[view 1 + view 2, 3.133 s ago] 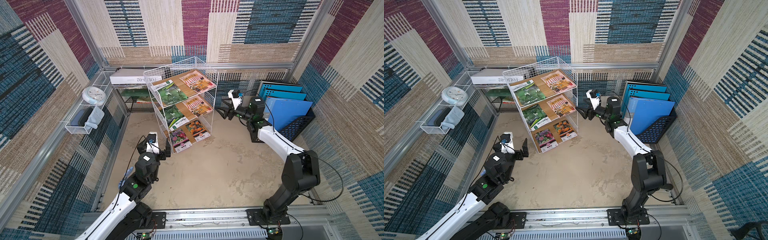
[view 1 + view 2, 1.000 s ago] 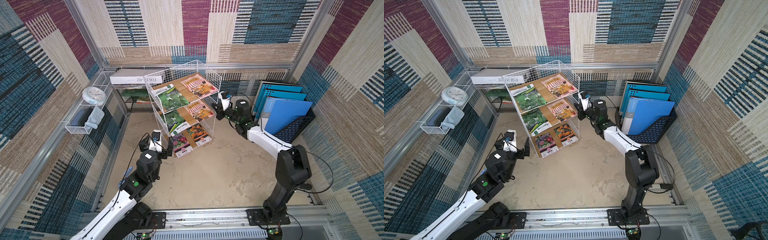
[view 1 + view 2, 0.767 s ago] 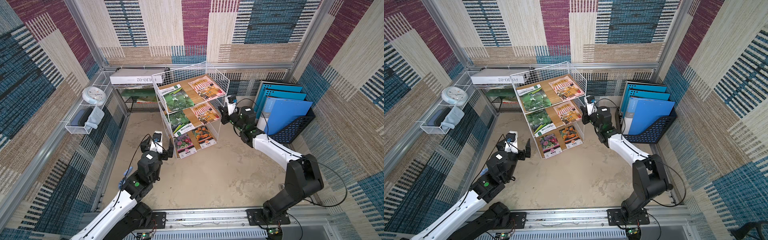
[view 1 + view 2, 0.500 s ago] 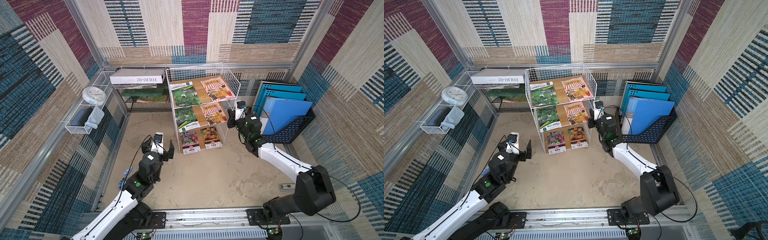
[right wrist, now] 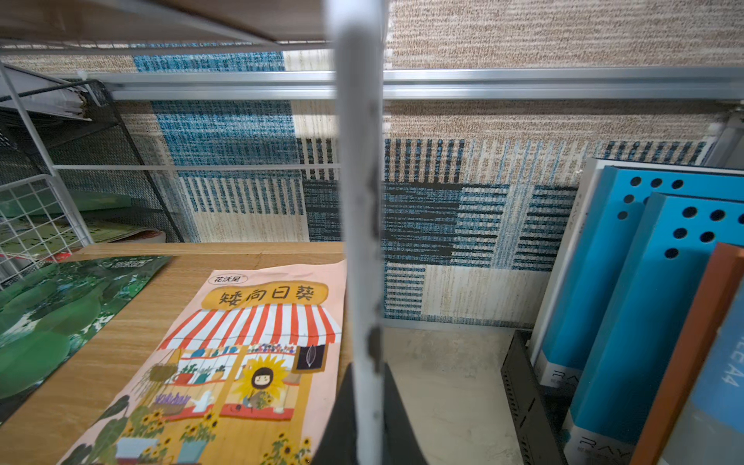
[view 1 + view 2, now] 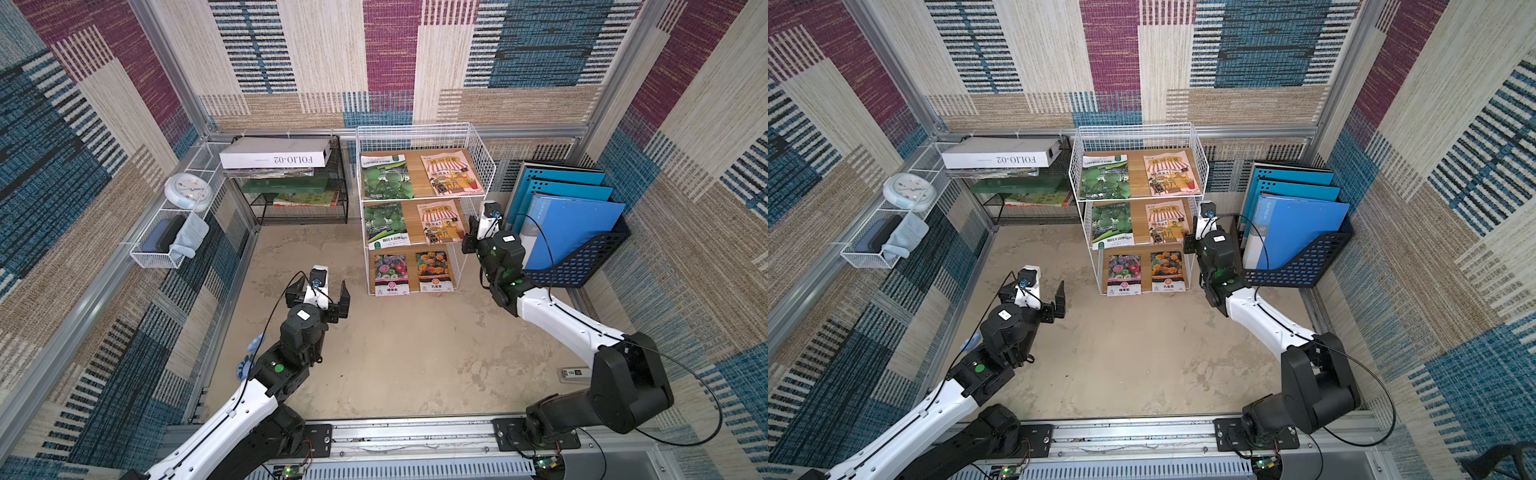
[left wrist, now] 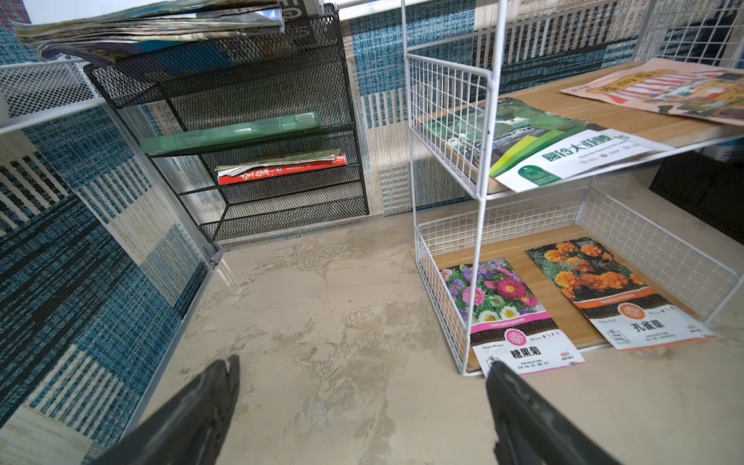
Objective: Take the seed bag off the shelf
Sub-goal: Adjust the shelf at the center of the board.
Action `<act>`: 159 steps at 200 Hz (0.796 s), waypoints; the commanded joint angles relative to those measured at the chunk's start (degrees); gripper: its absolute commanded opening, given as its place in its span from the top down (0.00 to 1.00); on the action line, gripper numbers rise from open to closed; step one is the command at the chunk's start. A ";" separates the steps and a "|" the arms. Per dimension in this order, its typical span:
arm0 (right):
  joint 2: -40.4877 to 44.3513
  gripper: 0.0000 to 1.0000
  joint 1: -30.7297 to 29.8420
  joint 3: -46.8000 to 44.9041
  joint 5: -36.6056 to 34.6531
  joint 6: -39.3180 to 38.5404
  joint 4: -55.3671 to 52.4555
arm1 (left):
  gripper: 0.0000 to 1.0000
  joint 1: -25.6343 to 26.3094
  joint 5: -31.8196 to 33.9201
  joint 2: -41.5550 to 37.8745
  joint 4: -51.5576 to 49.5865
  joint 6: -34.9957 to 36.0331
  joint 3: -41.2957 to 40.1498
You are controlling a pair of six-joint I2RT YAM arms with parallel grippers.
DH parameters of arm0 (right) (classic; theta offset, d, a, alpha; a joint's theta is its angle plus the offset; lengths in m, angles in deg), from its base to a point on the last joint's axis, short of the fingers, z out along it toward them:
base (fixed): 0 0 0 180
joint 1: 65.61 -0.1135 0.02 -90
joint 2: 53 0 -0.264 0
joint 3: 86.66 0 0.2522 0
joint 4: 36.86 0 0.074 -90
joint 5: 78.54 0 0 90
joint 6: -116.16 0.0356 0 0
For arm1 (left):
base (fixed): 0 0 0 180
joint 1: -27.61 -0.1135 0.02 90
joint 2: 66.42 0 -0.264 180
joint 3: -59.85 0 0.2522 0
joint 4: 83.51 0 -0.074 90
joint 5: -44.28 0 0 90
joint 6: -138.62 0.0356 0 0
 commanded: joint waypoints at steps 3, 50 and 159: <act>-1.64 1.00 -0.04 2.31 -1.98 1.08 6.00 | 0.01 0.01 -0.06 -0.20 1.66 -0.12 -0.25; -1.93 1.00 0.00 2.41 -2.26 2.53 5.80 | 0.01 0.01 0.22 0.06 2.03 0.18 -0.50; -2.86 1.00 -1.87 3.97 -2.35 1.71 3.83 | 0.01 0.01 -0.54 0.33 1.31 -0.30 0.36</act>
